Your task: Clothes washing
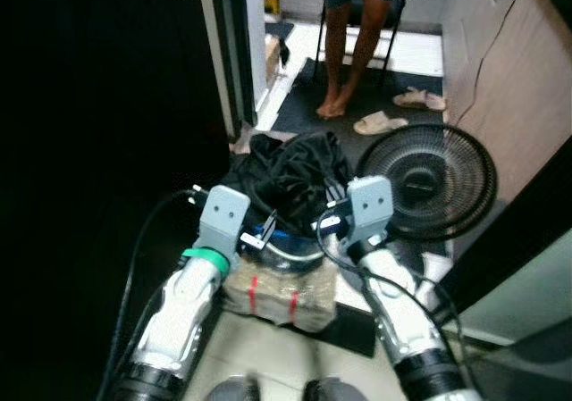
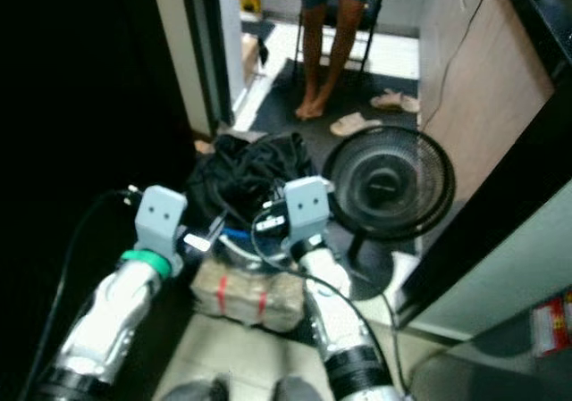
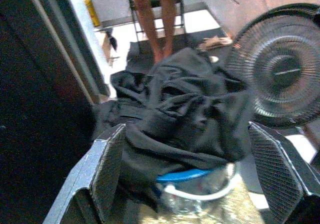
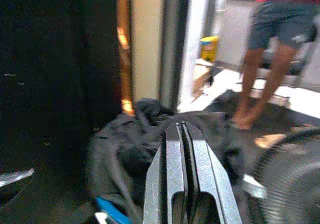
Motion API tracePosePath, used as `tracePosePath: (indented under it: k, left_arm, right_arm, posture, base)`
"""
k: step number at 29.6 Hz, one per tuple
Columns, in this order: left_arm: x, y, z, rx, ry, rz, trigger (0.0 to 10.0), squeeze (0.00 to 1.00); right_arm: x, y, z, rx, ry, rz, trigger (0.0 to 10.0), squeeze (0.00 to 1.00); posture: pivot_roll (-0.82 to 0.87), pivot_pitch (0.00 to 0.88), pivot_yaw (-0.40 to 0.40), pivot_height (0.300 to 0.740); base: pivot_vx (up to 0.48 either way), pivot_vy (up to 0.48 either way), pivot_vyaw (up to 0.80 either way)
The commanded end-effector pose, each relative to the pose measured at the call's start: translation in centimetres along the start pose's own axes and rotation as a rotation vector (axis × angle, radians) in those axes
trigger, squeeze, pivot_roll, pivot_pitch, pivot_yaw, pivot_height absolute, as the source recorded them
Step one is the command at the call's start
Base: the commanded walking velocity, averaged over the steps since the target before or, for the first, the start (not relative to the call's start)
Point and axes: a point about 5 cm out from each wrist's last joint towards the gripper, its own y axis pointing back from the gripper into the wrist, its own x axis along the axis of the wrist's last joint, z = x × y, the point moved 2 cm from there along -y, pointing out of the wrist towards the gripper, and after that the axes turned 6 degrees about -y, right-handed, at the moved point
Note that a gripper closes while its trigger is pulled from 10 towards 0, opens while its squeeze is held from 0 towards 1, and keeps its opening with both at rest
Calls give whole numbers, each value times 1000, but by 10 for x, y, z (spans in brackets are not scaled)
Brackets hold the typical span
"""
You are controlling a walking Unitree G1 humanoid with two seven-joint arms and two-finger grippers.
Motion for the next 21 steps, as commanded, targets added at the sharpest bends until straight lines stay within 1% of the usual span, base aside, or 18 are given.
tracePosePath:
  k: [1,7,21]
  left_arm:
    - [-2,2,0,-1,-12,-14,10000,0]
    - [-2,2,0,0,-14,-15,10000,0]
    - [-3,2,2,-9,-9,-15,10000,0]
  right_arm:
    - [-3,2,0,-10,-13,-10,10000,0]
    - [-2,1,1,-9,-9,-10,10000,0]
    - [-2,-1,0,0,-4,-9,10000,0]
  posture:
    - [-32,0,33,740]
    - [-31,0,32,740]
    - [-30,0,28,740]
  base:
    - [-405,0,0]
    - [-364,0,0]
    - [0,0,0]
